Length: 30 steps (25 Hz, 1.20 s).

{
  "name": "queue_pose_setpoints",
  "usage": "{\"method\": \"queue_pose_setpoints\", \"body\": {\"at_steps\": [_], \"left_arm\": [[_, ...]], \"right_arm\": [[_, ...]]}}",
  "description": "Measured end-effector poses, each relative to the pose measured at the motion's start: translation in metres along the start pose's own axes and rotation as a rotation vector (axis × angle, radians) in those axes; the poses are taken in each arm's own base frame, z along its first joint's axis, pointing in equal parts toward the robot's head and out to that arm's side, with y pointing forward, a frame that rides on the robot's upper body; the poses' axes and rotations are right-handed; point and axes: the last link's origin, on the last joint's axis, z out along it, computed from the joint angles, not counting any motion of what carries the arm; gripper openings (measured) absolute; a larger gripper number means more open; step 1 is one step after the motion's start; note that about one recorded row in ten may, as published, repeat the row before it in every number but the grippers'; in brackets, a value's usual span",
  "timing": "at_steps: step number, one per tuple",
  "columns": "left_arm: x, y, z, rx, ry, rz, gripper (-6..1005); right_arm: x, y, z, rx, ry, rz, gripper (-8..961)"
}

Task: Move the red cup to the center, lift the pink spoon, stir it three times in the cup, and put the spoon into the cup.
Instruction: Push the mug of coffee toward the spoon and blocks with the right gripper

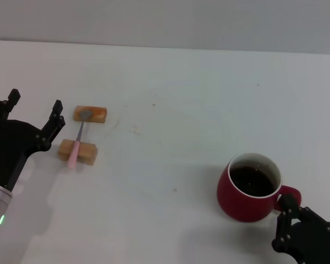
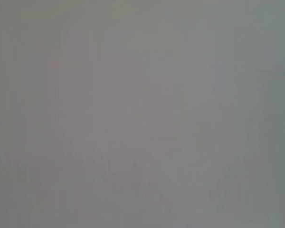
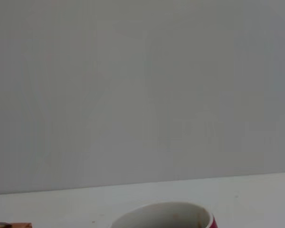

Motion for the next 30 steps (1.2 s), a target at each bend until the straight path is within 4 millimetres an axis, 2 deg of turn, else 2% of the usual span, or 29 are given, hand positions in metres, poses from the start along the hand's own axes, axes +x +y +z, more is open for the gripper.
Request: {"method": "queue_pose_setpoints", "body": {"at_steps": [30], "left_arm": [[-0.001,0.003,-0.004,-0.01,-0.004,-0.006,860]], "right_arm": [[-0.005,-0.004,0.026,-0.023,-0.015,-0.025,0]]}}
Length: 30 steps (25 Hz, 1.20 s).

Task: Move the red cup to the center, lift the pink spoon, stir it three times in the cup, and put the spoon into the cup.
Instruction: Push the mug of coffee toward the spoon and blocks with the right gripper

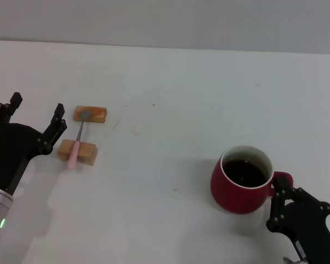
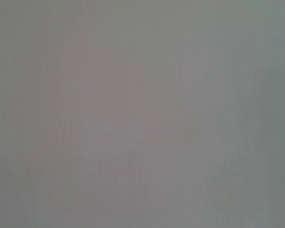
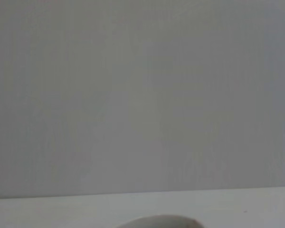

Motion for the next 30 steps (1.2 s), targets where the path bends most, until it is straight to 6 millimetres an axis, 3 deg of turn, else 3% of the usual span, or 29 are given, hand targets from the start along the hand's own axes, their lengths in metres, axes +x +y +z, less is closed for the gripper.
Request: {"method": "queue_pose_setpoints", "body": {"at_steps": [15,30], "left_arm": [[0.0,0.0,0.0,0.001,-0.001,0.0,861],[-0.001,0.001,-0.001,-0.006,-0.005,0.003,861]], "right_arm": [[0.001,-0.004,0.01,-0.001,0.012,-0.015,0],[0.001,0.007,-0.004,-0.026,0.002,0.009,-1]]}}
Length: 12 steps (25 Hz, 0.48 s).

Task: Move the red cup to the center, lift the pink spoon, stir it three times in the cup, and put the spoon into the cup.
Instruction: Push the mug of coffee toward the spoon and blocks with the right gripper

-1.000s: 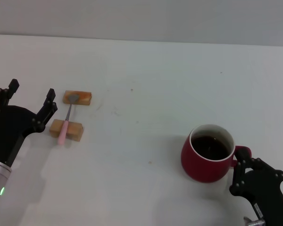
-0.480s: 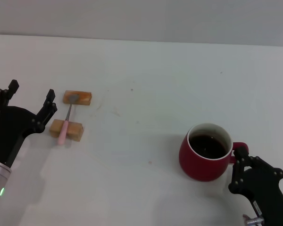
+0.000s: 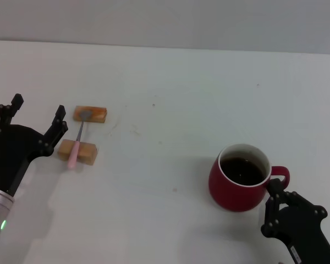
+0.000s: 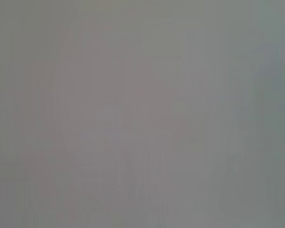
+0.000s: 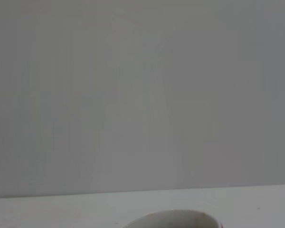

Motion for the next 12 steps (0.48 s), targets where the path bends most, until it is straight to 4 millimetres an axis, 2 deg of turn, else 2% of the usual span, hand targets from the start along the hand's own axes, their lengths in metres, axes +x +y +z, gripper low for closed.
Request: {"method": "queue_pose_setpoints", "body": {"at_steps": [12], "left_arm": [[0.0009,0.0014,0.0008,-0.005,0.005,0.001,861]], "right_arm": [[0.001,0.0052,-0.0037,-0.005,0.011,0.019,0]]}}
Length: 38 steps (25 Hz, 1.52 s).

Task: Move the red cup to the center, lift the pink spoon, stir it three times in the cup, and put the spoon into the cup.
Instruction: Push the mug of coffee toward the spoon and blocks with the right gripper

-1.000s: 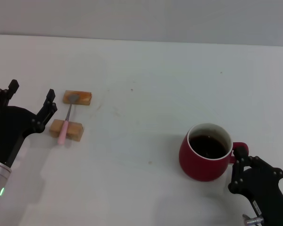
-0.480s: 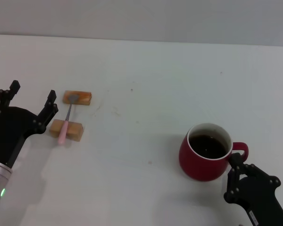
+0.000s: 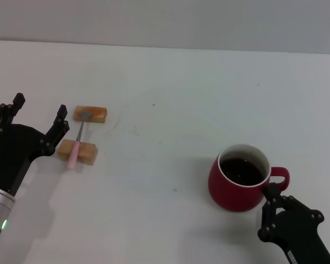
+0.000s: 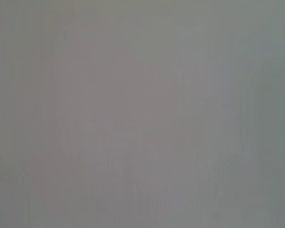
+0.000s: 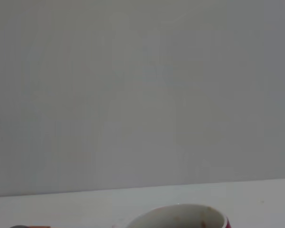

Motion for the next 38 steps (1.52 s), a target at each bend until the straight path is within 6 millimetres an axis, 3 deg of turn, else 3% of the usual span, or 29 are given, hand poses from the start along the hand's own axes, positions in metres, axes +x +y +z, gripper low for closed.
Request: {"method": "queue_pose_setpoints", "body": {"at_steps": [27,38], "left_arm": [[-0.0003,-0.0004,-0.0007,0.001,-0.001,0.004,861],[-0.001,-0.0004,-0.0018,0.001,-0.004,0.004,861]], "right_arm": [[0.0038,0.0027,-0.001,-0.008,0.028,0.007,0],[0.003,-0.001,0.0072,-0.004,0.028,-0.002,0]]}}
